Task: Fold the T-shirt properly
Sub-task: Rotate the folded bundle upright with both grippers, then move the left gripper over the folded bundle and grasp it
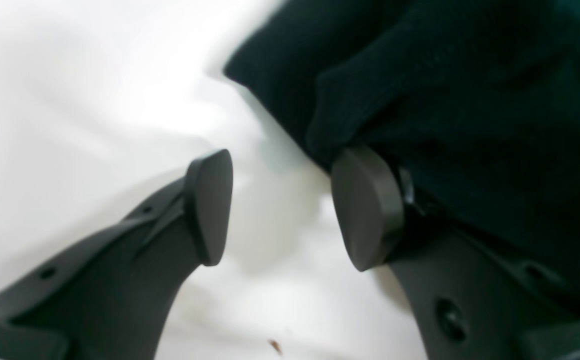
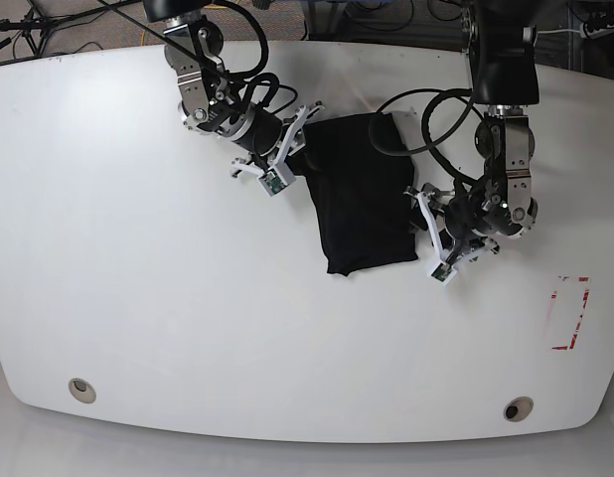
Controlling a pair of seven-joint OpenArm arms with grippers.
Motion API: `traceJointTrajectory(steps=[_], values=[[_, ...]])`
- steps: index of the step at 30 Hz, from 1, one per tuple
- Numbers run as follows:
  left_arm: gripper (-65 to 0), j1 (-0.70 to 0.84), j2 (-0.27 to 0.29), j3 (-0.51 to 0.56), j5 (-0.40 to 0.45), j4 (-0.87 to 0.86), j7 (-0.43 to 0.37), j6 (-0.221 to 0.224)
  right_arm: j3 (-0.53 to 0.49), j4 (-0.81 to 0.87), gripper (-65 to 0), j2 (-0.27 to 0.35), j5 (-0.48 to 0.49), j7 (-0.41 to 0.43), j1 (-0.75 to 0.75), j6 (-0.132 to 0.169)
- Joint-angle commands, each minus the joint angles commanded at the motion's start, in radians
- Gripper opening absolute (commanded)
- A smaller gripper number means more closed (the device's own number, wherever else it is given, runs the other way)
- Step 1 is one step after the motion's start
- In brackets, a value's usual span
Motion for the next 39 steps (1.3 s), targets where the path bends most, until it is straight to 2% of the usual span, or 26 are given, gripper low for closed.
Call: traceJointTrajectory(steps=[7,13,15,21,25,29,31,36,39], values=[[-33.2,0.002,0.002,-0.003,-0.003,0.206,0.104,-0.002,0.009,0.18,-55.5,0.003,0.0,-0.133,-0.009,0.0],[-33.1,0.092,0.005,-0.006,-0.005,0.391,0.13,-0.003,0.066,0.262,-55.3,0.005,0.0,-0.236,-0.008,0.0],[-32.9,0.135,0.012,-0.003,-0.006,0.443,0.13,-0.003,0.083,0.262,-55.3,0.009,0.0,-0.241,-0.006,0.0],[-33.1,0.264,0.101,-0.002,-0.006,0.528,0.127,-0.003,0.146,0.262,-55.3,0.04,0.0,-0.241,0.005,0.0],[-33.1,0.338,0.14,0.021,-0.006,0.532,0.074,-0.005,0.184,0.256,-55.3,0.058,0.002,-0.242,0.015,0.0],[-33.1,0.436,0.143,0.044,-0.005,0.529,-0.055,0.003,0.206,0.258,-55.2,0.063,0.002,-0.244,0.015,0.0],[-33.1,0.47,0.143,0.041,-0.003,0.526,-0.083,0.003,0.206,0.256,-55.2,0.064,0.002,-0.244,0.015,0.002],[-33.1,0.522,0.141,0.017,0.002,0.48,-0.104,0.005,0.204,0.256,-55.2,0.064,0.002,-0.245,0.021,0.002],[-33.1,0.522,0.14,-0.011,0.002,0.39,-0.106,0.005,0.204,0.256,-55.3,0.063,0.002,-0.245,0.023,0.005]])
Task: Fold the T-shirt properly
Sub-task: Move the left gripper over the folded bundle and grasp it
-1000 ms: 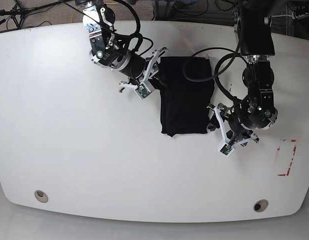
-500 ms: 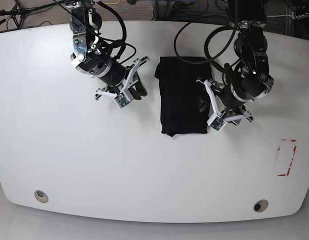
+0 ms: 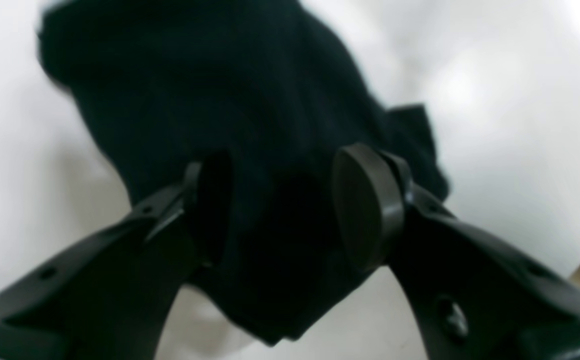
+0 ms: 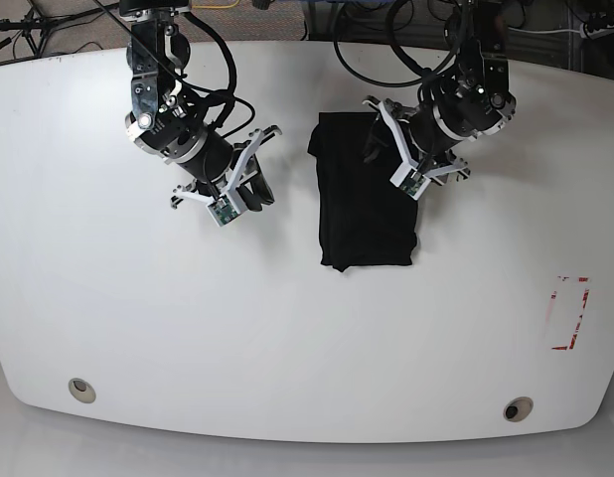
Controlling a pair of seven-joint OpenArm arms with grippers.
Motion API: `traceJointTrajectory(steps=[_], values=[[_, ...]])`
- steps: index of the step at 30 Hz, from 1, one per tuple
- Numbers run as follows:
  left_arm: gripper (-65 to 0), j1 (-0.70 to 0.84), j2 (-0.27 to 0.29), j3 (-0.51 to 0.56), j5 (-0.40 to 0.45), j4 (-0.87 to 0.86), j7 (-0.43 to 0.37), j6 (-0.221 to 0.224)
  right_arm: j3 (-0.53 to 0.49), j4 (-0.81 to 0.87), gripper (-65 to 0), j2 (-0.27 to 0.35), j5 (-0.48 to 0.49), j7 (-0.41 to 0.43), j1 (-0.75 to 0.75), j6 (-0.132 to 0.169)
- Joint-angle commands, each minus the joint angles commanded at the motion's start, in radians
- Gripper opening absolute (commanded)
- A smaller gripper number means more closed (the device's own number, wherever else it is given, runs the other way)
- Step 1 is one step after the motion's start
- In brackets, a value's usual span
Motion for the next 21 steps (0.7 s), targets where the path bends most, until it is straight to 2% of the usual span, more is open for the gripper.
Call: traceJointTrajectory(steps=[3,8,13,17,21], values=[[-33.1,-0.017,-0.014,-0.003,-0.002,-0.055,0.0,0.0,0.0,0.0,-55.3,0.0,0.0,0.0,0.002,0.002],[-33.1,-0.037,-0.04,0.002,-0.003,-0.052,0.005,0.0,0.0,0.0,-55.3,-0.002,0.006,0.0,0.005,0.002],[-32.9,-0.061,-0.043,0.002,-0.006,0.081,0.066,-0.006,0.0,0.005,-55.3,-0.002,0.008,0.0,0.005,0.002],[-32.8,-0.086,-0.031,0.005,-0.009,0.163,0.118,-0.006,0.0,0.003,-55.3,-0.002,0.002,0.0,0.005,0.003],[-32.9,-0.132,0.003,0.011,-0.006,0.157,0.109,-0.002,0.0,0.0,-55.3,-0.002,0.003,0.0,0.005,0.003]])
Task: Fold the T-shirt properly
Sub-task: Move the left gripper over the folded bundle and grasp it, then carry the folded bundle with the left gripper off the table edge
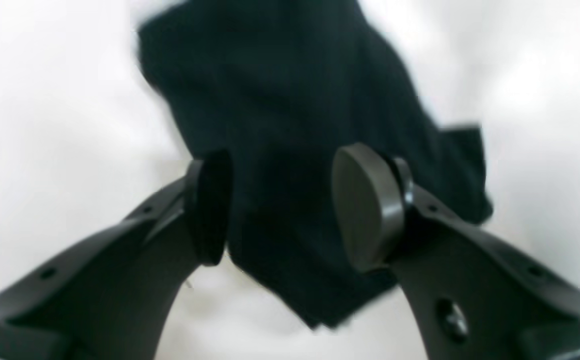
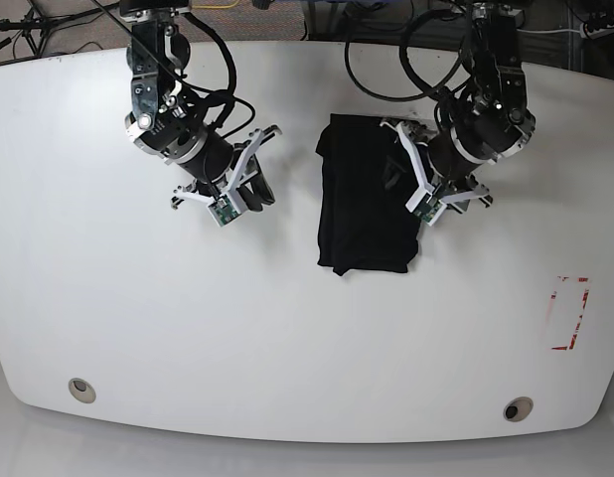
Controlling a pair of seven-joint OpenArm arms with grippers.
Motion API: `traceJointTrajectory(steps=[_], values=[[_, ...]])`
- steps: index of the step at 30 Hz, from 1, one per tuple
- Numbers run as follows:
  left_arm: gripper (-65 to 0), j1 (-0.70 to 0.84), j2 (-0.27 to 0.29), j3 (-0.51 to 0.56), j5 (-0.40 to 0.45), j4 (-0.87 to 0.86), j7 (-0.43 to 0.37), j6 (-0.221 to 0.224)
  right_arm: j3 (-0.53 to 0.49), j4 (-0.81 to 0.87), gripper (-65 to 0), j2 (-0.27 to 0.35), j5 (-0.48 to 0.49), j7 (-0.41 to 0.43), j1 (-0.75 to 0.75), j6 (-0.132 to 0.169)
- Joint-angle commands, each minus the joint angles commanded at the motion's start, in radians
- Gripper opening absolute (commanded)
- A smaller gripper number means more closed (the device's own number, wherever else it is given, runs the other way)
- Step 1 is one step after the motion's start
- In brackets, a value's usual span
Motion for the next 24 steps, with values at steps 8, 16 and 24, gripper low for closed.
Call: traceJointTrajectory(steps=[8,16,24], values=[[-32.8,-0.023,0.106,0.009,0.017,-0.032,-0.072,0.114,0.0,0.0,-55.2,0.0,0.0,0.003,0.008,0.002],[-32.9,-0.008,0.109,0.19,0.157,-0.147,-0.299,0.468,0.0,-0.002,-55.0,0.0,-0.002,0.002,0.023,0.002],[-32.6,-0.003,0.046,0.333,0.249,-0.365,-0.488,0.617,0.0,-0.002,-55.0,0.0,0.005,0.002,0.031,0.002]])
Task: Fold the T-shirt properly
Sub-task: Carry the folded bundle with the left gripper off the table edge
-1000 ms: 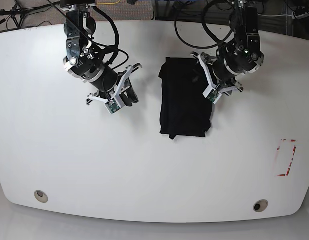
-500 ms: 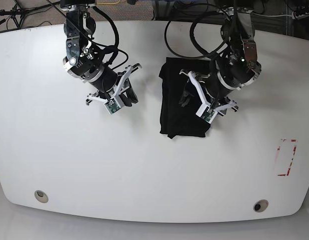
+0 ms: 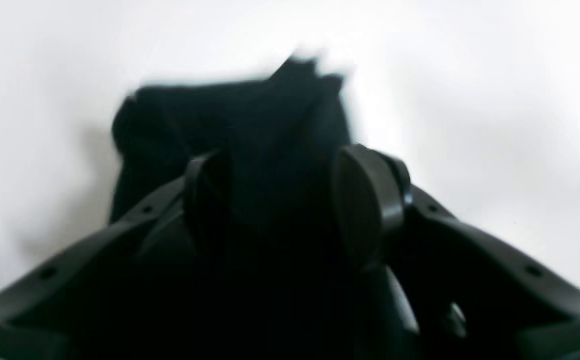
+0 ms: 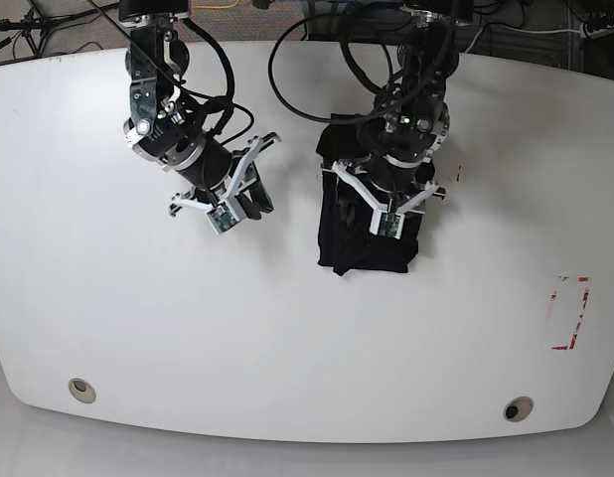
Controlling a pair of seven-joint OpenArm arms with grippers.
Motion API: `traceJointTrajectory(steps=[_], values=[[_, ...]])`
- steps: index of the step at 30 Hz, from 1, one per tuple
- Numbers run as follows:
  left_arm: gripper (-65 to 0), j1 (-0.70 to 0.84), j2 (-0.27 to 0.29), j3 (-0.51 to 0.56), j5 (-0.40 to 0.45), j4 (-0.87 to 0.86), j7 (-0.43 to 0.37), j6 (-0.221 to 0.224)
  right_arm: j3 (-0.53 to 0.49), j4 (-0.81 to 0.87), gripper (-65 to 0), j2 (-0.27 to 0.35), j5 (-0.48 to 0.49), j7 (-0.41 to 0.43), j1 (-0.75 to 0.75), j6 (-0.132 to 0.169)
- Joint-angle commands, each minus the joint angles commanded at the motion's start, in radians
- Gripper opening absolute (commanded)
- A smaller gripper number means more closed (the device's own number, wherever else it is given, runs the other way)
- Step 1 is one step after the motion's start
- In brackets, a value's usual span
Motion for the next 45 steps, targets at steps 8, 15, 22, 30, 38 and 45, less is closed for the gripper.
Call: traceJointTrajectory(steps=[8,15,22,30,38,45], values=[[-32.6,-0.002,-0.054,-0.003,0.011,-0.17,-0.063,0.095,0.002,0.0,-55.0,0.003,-0.002,0.0,0.0,0.002],[-32.5,0.006,-0.133,-0.048,0.005,-0.199,-0.057,0.087,0.002,0.006,-55.0,0.005,0.0,-0.003,-0.008,0.002],[-32.5,0.06,-0.27,-0.173,0.005,-0.11,-0.009,-0.083,-0.002,0.008,-55.0,0.005,0.002,-0.005,-0.015,0.002],[-32.5,0.083,-0.445,-0.367,0.005,-0.14,0.048,-0.328,-0.003,0.009,-55.0,0.003,0.002,-0.005,-0.037,0.002],[-32.5,0.0,-0.552,-0.512,0.005,-0.368,0.044,-0.522,-0.003,0.009,-55.3,0.003,0.002,-0.003,-0.049,0.002],[-32.6,-0.06,-0.635,-0.563,0.005,-0.516,0.043,-0.608,-0.003,0.02,-55.3,0.003,0.002,-0.003,-0.054,0.002]])
